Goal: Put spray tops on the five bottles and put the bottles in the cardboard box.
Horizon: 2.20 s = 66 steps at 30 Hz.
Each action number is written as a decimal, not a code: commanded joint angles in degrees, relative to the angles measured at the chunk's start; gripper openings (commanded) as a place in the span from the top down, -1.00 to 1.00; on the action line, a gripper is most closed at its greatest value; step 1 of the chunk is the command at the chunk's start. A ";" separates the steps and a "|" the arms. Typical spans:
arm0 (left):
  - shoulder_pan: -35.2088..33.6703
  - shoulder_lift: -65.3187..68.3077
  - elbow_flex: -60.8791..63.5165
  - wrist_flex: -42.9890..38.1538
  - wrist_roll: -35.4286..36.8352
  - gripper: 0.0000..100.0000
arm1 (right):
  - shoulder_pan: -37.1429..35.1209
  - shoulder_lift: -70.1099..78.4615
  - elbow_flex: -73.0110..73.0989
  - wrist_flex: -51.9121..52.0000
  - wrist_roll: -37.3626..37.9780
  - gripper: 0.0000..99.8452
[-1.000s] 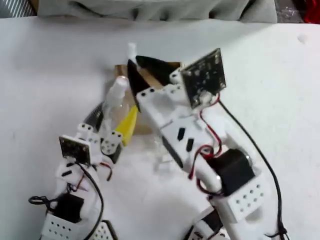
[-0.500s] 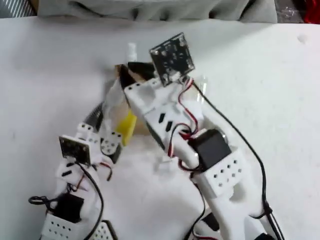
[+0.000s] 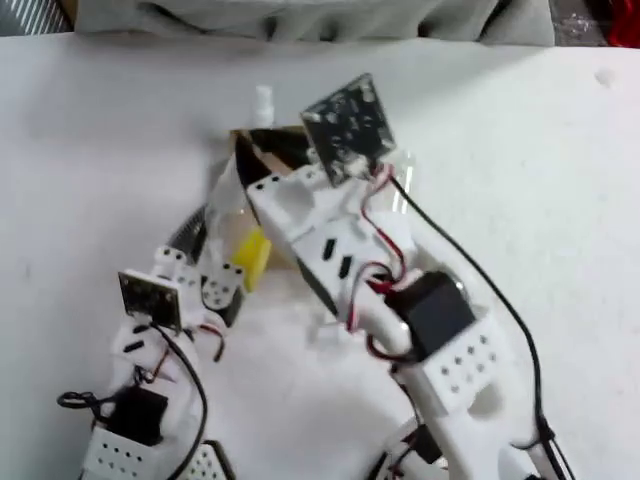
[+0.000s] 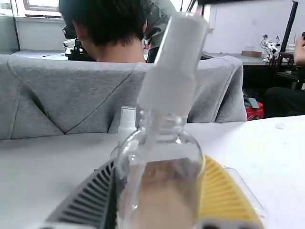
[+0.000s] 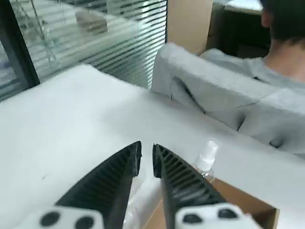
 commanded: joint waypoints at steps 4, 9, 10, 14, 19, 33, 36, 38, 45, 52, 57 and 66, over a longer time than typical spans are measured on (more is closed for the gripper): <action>-0.22 -0.48 -0.70 -1.67 -0.09 0.96 | 2.33 -7.60 -1.93 2.15 0.18 0.96; -0.66 -0.48 -1.23 -1.93 4.84 0.96 | 4.35 -11.12 -1.76 13.32 0.18 0.97; -0.66 -0.48 -1.49 -2.11 6.24 0.96 | 4.53 -11.47 -1.67 15.69 0.09 0.97; -1.80 -0.31 -2.81 -3.60 9.58 0.96 | 4.44 -11.74 -1.49 24.48 -0.35 0.97; -5.93 -0.04 -7.03 -3.25 13.27 0.96 | 2.24 -12.79 3.60 28.26 -1.67 0.97; -5.93 24.75 -22.33 -3.43 13.98 0.96 | -8.84 -24.40 37.01 4.70 -2.81 0.97; -5.85 24.75 -22.51 -3.08 17.49 0.96 | -10.15 -25.80 45.80 -6.20 -2.81 0.97; -5.85 24.92 -22.51 -2.90 20.04 0.96 | -11.03 -26.51 50.99 -12.97 -2.81 0.97; -5.85 24.75 -27.16 7.03 20.75 0.96 | -14.46 -28.00 60.92 -28.70 -7.65 0.97; -5.76 24.75 -29.36 15.21 20.75 0.96 | -14.64 -27.47 63.12 -38.11 -10.11 0.97; -5.76 24.57 -29.71 18.81 20.75 0.96 | -14.37 -27.38 66.11 -44.79 -10.11 0.97; -3.65 12.35 -29.19 26.29 20.66 0.96 | -13.85 -27.38 66.29 -45.76 -10.11 0.97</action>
